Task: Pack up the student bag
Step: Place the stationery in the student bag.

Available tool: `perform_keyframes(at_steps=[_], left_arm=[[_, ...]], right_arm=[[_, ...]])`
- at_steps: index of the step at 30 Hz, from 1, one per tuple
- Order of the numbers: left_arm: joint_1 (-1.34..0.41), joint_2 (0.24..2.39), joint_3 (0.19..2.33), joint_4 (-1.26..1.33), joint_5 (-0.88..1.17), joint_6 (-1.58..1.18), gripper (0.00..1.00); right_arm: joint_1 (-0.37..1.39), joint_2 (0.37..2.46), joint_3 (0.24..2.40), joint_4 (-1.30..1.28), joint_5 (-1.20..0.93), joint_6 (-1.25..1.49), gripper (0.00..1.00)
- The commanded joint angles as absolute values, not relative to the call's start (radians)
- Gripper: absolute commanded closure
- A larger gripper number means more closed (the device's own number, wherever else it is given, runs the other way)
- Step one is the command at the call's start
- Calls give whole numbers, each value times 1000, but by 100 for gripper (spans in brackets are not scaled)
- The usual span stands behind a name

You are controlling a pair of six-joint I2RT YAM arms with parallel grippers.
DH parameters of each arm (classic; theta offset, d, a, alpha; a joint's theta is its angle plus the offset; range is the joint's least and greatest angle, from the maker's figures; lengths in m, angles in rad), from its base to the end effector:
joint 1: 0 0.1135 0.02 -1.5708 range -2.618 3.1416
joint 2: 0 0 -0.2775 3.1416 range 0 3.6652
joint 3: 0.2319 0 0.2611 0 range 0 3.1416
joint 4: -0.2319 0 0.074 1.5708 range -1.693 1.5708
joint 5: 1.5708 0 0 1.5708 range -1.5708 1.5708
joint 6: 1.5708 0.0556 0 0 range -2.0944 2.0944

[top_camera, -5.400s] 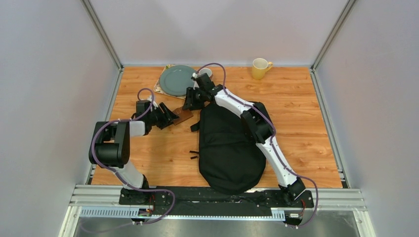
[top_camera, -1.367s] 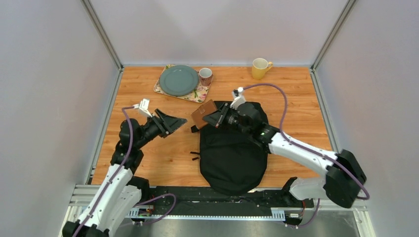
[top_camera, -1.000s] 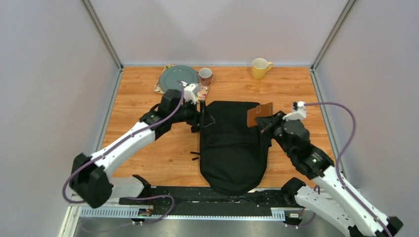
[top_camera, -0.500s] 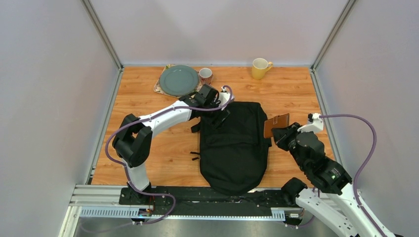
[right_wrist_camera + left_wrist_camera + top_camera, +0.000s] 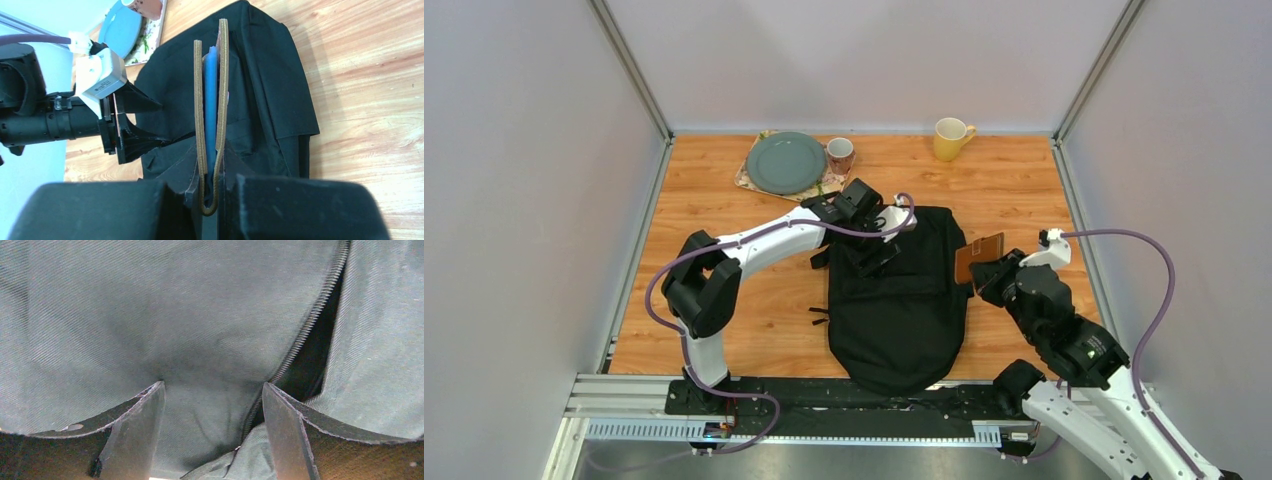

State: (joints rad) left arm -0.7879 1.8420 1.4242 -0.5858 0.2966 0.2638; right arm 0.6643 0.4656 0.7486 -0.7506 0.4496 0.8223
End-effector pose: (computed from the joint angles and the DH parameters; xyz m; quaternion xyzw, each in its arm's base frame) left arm 0.2842 -0.3087 0.2253 0.5124 0.8005 -0.2087 0.2305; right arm 0.1015 0.0488 0.3107 0.1820 0.8184 0.2059 0.5046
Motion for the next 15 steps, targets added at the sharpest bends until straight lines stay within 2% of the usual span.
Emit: perform_keyframes(at_steps=[1, 7, 15], left_arm=[[-811, 1780, 1425, -598, 465, 267, 21], [-831, 1750, 1355, -575, 477, 256, 21], [-910, 1704, 1186, -330, 168, 167, 20]], right_arm=[[663, 479, 732, -693, 434, 833, 100], [663, 480, 719, -683, 422, 836, 100], [663, 485, 700, -658, 387, 854, 100]])
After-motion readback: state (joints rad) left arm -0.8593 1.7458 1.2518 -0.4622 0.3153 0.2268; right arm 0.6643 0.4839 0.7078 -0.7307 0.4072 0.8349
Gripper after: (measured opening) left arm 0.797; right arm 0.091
